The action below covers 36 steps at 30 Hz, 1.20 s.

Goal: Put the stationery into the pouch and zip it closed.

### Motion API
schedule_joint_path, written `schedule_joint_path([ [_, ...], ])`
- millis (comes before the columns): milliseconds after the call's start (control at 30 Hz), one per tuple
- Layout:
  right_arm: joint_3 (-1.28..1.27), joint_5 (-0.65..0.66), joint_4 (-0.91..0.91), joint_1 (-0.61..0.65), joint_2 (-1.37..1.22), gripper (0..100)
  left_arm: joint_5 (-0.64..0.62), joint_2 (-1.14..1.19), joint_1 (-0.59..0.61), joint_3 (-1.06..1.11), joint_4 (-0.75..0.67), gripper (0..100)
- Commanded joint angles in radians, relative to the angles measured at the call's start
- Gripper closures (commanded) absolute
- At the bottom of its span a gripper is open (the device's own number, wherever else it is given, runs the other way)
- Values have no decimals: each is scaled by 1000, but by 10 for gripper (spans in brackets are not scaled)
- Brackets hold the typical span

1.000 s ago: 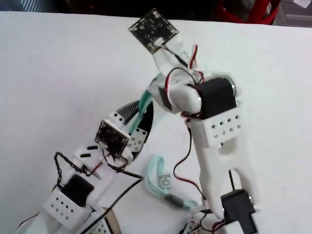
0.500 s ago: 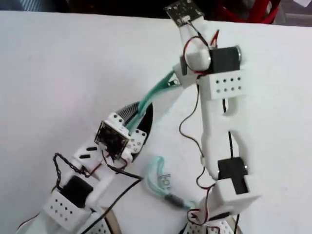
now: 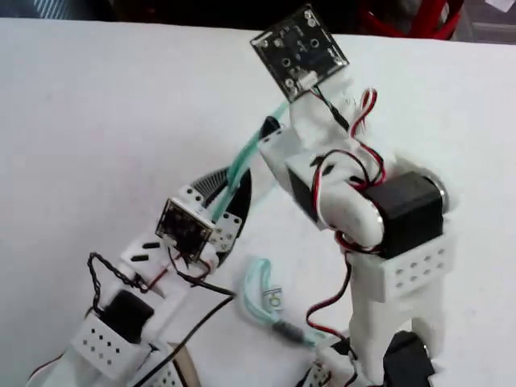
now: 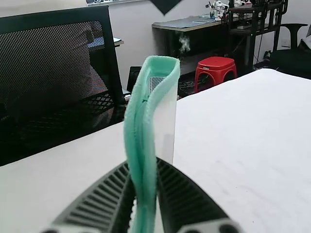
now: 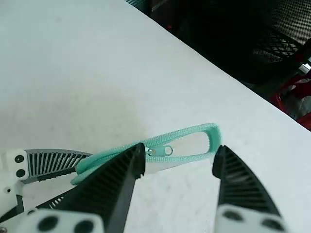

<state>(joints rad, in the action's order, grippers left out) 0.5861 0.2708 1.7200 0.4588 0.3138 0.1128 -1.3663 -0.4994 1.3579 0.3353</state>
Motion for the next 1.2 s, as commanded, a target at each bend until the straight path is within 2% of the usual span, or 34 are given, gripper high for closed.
schedule_joint_path([
  [0,-40,-21,5,18,10,765,9,10,7,-5,2,979],
  [333,-83,-17,7,-33,-191,765,9,10,7,-5,3,979],
  [533,-229,-17,8,-24,-199,765,9,10,7,-5,-2,979],
  [700,-362,-17,8,-19,-131,763,9,10,7,-5,-2,979],
  [967,-517,-21,8,93,19,764,9,5,7,-5,2,975],
  [1167,-546,-25,7,93,30,764,6,5,5,8,3,907],
])
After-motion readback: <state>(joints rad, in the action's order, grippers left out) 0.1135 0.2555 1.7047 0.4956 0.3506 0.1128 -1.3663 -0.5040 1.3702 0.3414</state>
